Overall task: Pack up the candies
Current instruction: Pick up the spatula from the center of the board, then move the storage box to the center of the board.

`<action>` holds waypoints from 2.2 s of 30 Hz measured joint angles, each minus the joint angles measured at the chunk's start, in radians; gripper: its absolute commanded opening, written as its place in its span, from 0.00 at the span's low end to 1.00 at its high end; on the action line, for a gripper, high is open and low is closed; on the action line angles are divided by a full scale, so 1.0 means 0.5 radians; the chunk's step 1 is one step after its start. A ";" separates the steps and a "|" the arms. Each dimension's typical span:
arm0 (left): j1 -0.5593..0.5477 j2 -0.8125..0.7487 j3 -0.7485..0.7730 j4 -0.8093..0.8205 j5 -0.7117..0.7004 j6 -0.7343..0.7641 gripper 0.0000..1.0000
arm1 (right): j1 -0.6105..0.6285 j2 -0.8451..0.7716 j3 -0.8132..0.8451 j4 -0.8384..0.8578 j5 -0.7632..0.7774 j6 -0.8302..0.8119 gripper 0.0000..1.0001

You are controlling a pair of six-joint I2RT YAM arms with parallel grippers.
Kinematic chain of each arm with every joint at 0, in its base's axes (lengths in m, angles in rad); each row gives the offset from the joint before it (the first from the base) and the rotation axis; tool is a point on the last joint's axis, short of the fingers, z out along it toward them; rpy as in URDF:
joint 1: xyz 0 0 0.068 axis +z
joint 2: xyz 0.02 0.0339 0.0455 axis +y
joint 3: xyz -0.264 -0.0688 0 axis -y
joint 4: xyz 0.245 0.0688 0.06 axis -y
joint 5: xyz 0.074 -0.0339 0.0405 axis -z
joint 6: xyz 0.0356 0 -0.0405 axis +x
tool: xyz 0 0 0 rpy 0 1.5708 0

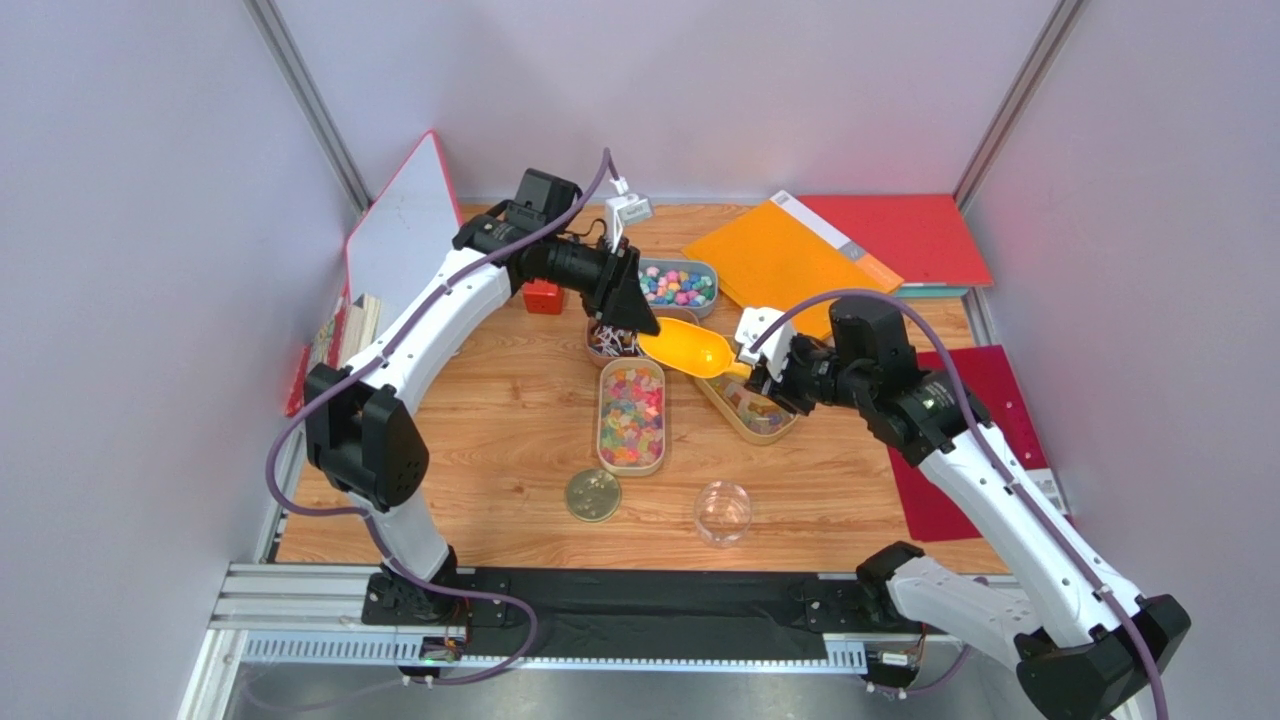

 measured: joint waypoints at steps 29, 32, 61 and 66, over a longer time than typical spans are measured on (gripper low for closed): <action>0.009 -0.186 -0.924 0.039 -1.035 0.643 0.00 | -0.375 0.370 0.155 -0.935 0.604 0.127 0.00; 0.005 -0.156 -0.948 0.074 -1.035 0.642 0.00 | -0.426 0.393 0.159 -0.980 0.652 0.129 0.00; -0.214 0.127 -1.056 0.302 -0.856 0.571 0.00 | -0.462 0.912 0.426 -1.255 0.893 0.128 0.00; -0.280 0.181 -0.989 0.337 -0.770 0.530 0.00 | -0.439 1.003 0.459 -1.232 0.925 0.128 0.00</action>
